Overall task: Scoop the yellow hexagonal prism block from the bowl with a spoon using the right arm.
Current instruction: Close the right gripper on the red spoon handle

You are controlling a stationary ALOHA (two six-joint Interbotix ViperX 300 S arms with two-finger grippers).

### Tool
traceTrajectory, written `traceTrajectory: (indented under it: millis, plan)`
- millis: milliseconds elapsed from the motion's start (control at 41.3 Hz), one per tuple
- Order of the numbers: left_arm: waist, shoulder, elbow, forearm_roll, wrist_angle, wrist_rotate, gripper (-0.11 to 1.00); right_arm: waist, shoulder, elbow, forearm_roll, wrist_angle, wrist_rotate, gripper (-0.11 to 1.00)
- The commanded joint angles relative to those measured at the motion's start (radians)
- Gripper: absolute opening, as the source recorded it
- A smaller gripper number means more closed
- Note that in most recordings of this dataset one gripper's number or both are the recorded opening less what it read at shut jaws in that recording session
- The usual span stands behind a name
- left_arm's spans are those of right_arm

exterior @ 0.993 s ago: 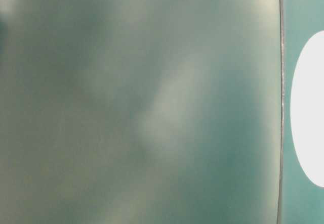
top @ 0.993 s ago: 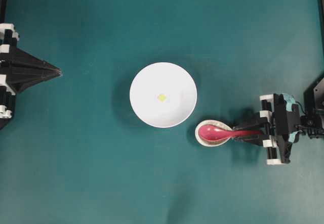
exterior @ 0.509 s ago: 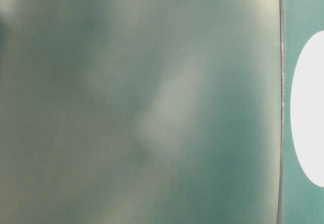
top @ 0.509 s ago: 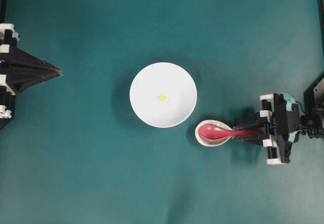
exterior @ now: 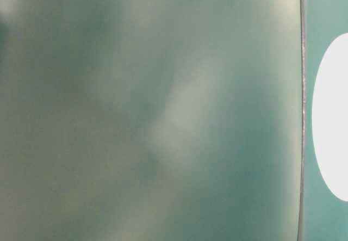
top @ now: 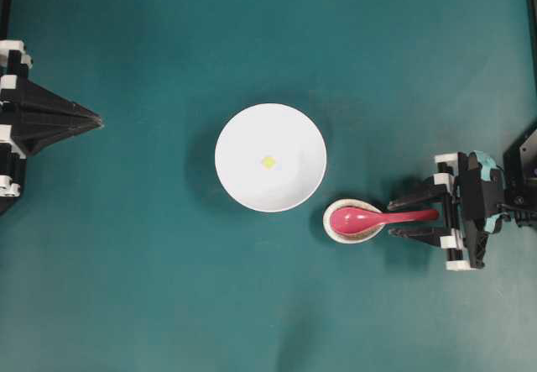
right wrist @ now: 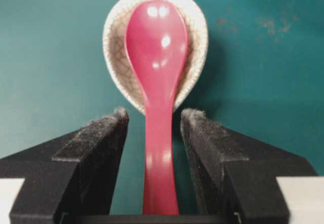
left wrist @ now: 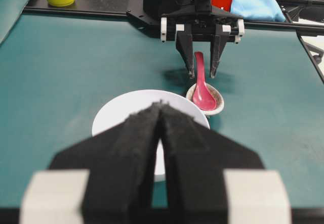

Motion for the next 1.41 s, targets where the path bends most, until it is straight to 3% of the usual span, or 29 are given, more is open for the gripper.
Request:
traceTrajectory:
  millis: [0, 1090, 1187, 1381]
  plan:
    - [0.002, 0.009, -0.011, 0.003, -0.006, 0.002, 0.00, -0.002, -0.020, -0.003, 0.000, -0.011, 0.002, 0.52]
    - [0.021, 0.009, -0.009, 0.003, -0.006, 0.002, 0.00, -0.009, -0.020, 0.002, -0.011, -0.015, -0.054, 0.51]
    - [0.021, 0.009, -0.009, 0.003, -0.005, 0.002, 0.00, -0.015, -0.020, 0.002, -0.011, -0.025, -0.054, 0.46]
    - [0.021, 0.009, -0.011, 0.003, -0.006, 0.002, 0.00, -0.026, -0.020, 0.003, -0.009, -0.040, -0.054, 0.25]
